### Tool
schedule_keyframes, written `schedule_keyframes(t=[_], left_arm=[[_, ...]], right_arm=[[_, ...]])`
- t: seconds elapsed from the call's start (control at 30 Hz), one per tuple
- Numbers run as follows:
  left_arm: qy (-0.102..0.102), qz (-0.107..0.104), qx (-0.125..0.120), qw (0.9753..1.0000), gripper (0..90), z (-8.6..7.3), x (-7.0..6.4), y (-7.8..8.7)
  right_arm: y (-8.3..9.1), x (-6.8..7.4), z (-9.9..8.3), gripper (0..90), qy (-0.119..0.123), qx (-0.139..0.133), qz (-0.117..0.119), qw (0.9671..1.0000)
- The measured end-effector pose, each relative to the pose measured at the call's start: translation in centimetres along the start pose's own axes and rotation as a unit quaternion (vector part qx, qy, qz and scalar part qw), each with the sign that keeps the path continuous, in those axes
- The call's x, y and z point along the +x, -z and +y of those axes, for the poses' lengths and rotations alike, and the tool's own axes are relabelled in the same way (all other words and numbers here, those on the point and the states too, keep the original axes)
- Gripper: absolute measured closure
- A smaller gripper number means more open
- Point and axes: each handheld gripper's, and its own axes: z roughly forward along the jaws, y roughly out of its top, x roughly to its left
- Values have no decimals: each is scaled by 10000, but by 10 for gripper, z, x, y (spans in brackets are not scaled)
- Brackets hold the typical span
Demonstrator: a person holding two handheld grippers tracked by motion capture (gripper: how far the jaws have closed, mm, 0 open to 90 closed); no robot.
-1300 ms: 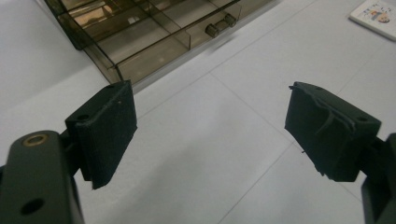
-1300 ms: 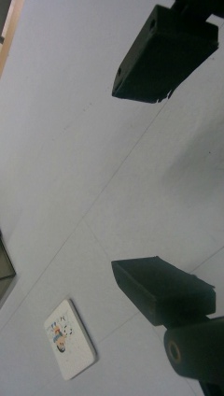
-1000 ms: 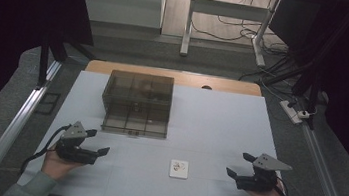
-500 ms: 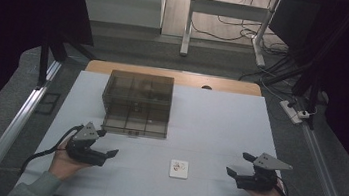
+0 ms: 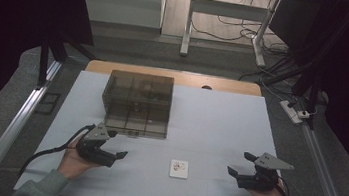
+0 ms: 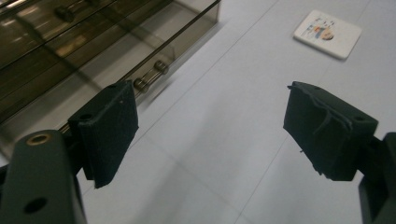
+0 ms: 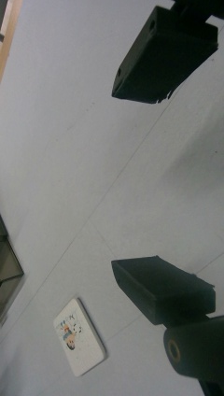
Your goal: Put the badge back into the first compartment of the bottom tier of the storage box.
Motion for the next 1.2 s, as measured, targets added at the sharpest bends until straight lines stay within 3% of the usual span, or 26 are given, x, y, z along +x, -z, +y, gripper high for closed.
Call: schedule_keyframes(t=[0.47,0.7,0.77,0.87,1.2], left_arm=[[-204,-284,33,9994,174,22,-12,-20],[-401,-354,134,9985,173,30,-20,-29],[-506,-320,189,9980,172,33,-23,-32],[-515,-476,178,9974,173,36,-26,-36],[-719,-643,295,9949,174,49,-38,-51]], right_arm=[[-1,0,0,146,-6,39,-14,10000],[-1,0,-1,146,9,87,-1,10000],[-1,0,-1,146,10,109,-24,9999],[-1,0,0,148,12,88,-31,10000],[-1,-1,-1,148,7,86,-30,10000]])
